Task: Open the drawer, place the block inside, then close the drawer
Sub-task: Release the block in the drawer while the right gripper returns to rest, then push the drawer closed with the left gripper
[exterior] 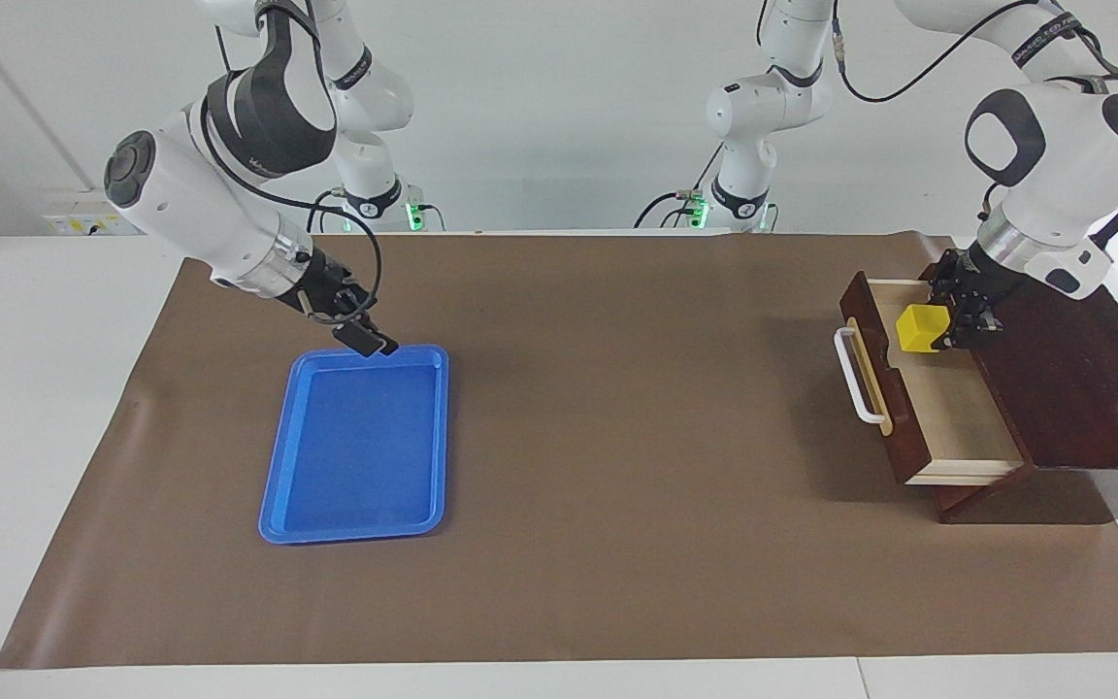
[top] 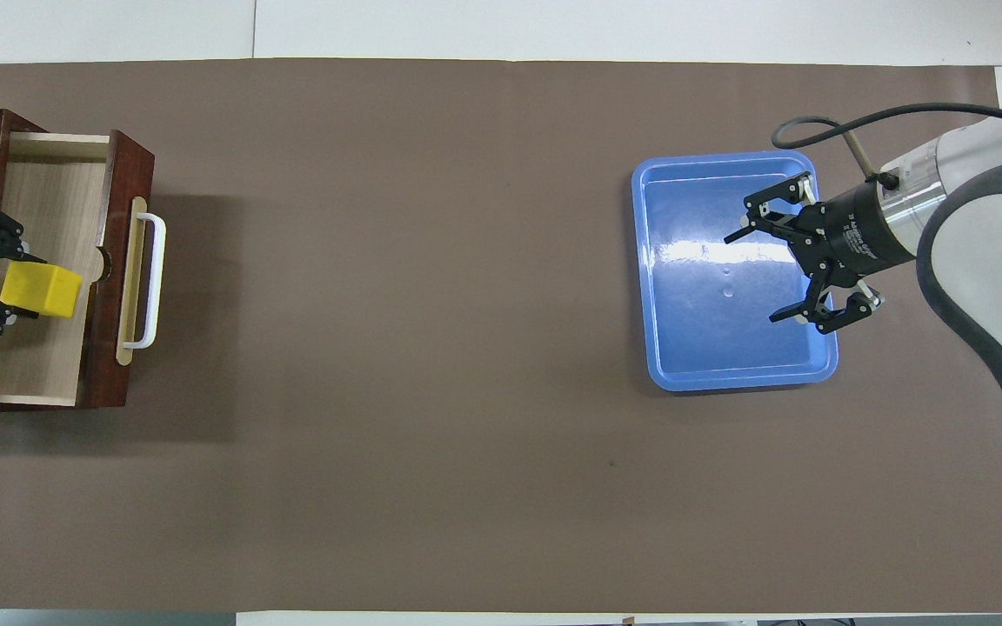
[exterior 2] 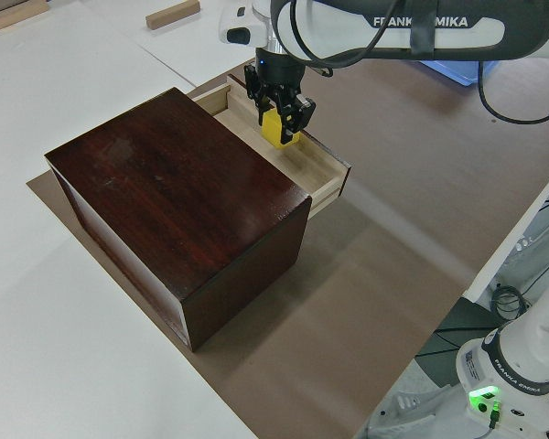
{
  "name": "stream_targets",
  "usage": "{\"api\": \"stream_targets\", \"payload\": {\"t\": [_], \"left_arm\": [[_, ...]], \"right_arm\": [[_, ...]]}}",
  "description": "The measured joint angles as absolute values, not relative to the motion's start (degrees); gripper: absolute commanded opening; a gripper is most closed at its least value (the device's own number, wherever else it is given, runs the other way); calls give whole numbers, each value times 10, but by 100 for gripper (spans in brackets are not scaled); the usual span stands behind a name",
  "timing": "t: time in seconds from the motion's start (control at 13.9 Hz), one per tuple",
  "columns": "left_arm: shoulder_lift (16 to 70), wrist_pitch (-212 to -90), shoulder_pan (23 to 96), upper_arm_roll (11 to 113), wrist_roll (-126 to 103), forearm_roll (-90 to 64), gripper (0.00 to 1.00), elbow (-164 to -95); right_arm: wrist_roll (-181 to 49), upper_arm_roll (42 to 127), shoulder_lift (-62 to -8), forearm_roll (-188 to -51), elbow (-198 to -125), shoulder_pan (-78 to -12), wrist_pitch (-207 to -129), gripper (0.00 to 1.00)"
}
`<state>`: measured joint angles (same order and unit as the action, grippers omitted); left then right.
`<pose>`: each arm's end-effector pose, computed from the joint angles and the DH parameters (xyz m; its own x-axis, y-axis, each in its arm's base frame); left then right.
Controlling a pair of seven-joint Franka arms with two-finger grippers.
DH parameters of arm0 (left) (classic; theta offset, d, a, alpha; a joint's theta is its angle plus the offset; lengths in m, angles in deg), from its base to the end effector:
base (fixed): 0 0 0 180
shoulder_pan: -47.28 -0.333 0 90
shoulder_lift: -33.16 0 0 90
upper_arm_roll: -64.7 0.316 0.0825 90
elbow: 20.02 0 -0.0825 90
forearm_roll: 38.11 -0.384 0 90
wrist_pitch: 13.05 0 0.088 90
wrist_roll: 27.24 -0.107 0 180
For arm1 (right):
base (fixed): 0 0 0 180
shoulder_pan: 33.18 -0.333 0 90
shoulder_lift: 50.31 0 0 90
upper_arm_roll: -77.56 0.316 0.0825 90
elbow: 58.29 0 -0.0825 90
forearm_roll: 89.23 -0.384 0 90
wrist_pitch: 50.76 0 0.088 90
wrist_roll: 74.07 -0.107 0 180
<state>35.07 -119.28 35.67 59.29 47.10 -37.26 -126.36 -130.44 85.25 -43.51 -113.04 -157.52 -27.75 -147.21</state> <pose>0.5644 0.0607 0.4942 0.1596 0.9868 -0.0261 0.9866 -0.1603 -0.0292 0.5804 0.0587 0.4992 0.4820 -0.7621 -0.4323 -0.8618 -0.5013 -0.0770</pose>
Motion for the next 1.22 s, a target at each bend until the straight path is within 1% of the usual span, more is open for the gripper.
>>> {"api": "stream_targets", "payload": {"t": [0.36, 0.79, 0.86, 0.93, 1.0, 1.22], "left_arm": [[339, -1230, 345, 593, 479, -373, 0, -1317], [337, -1282, 340, 592, 538, -372, 0, -1359], [337, -1284, 340, 592, 542, -372, 5, -1360], [337, -1284, 340, 592, 544, -372, 60, -1361], [336, -1284, 340, 592, 544, -372, 100, -1362], [332, -1284, 340, 590, 545, -372, 100, -1360]], "right_arm": [[-1107, 852, -455, -1061, -1574, -230, -1420, 100], [-887, 852, -505, -982, -1573, -209, -1371, 100], [-847, 852, -516, -964, -1573, -209, -1367, 100], [-806, 852, -527, -949, -1572, -209, -1365, 100], [-770, 852, -537, -938, -1572, -209, -1364, 100], [-680, 852, -565, -921, -1571, -206, -1364, 100]]}}
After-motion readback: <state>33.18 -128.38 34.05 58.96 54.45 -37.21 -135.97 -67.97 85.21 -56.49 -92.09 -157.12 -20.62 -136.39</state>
